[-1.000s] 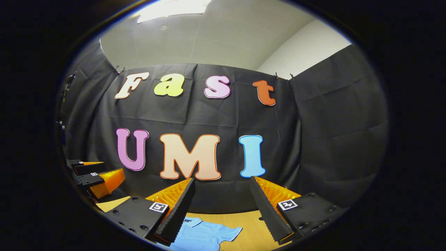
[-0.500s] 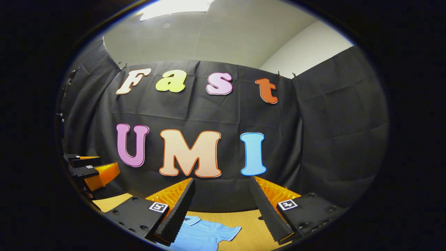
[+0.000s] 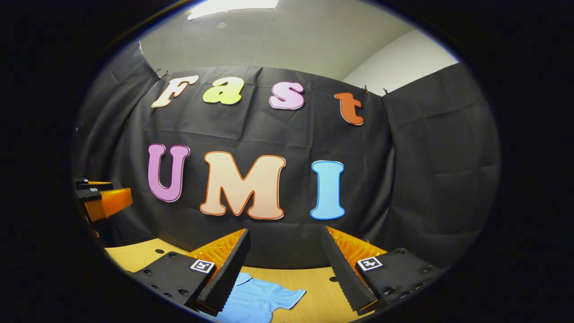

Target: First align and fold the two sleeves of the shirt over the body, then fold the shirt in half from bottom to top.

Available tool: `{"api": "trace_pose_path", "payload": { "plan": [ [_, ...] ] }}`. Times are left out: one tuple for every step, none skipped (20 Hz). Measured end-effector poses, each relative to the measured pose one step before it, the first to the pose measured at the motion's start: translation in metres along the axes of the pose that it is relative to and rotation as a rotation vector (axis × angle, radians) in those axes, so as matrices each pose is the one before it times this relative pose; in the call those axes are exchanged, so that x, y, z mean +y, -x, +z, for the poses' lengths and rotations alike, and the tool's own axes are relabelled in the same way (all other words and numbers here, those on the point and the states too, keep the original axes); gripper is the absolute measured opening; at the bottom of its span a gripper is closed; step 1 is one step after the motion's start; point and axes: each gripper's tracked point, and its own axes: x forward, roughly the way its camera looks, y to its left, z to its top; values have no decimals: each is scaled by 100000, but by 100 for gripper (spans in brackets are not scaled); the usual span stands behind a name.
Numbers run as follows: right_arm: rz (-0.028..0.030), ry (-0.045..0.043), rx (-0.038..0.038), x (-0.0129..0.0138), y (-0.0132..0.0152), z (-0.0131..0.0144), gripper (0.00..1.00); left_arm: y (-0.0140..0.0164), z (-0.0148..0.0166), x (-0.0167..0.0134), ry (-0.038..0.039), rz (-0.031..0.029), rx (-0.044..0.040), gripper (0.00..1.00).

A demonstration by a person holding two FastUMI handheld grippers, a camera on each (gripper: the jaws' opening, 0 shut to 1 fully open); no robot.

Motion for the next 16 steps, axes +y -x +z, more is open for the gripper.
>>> {"api": "trace_pose_path", "payload": {
  "plan": [
    [123, 1162, 1160, -364, -861, -906, 99, 230, -20, 100, -177, 995, 50, 97],
    [462, 733, 1092, -167, -892, -882, 99, 168, 29, 143, -384, 1059, 84, 97],
    [118, 265, 1274, -314, -725, -926, 100, 179, 157, 227, -471, 1198, -110, 97],
    [216, -42, 1611, -246, -732, -1058, 100, 187, 32, 223, -657, 1215, -140, 97],
    [297, 302, 1470, -213, -794, -1138, 100, 98, 136, 211, -944, 1236, -110, 97],
    [272, 841, 1224, -183, -766, -998, 99, 111, 45, 213, -1136, 1403, -59, 96],
    [199, 1356, 1174, -140, -708, -926, 99, 160, 83, 355, -1024, 1682, 170, 97],
    [547, 1360, 906, -59, -776, -911, 99, 93, -44, 119, -484, 1124, 36, 97],
    [279, 944, 873, -94, -599, -957, 99, 141, 148, 58, -394, 1024, 68, 96],
    [479, 170, 1023, -23, -673, -835, 99, -50, -9, 140, -446, 951, 426, 96],
    [526, -414, 1076, -41, -649, -830, 98, 169, 28, 218, -784, 1194, 255, 96],
    [1658, -621, 1344, 294, -617, -856, 98, 10, 110, 271, -753, 1260, 24, 96],
    [788, -219, 1261, 46, -704, -981, 99, 104, 201, 158, -492, 1066, -141, 96],
    [434, -118, 1136, -123, -706, -861, 98, 104, 52, 102, -383, 855, -328, 97],
    [713, -471, 1374, 18, -723, -821, 99, 52, 112, 167, -518, 1029, -242, 97],
    [450, -714, 1440, 5, -681, -884, 99, -14, -77, 196, -401, 810, 115, 96]
  ]
}}
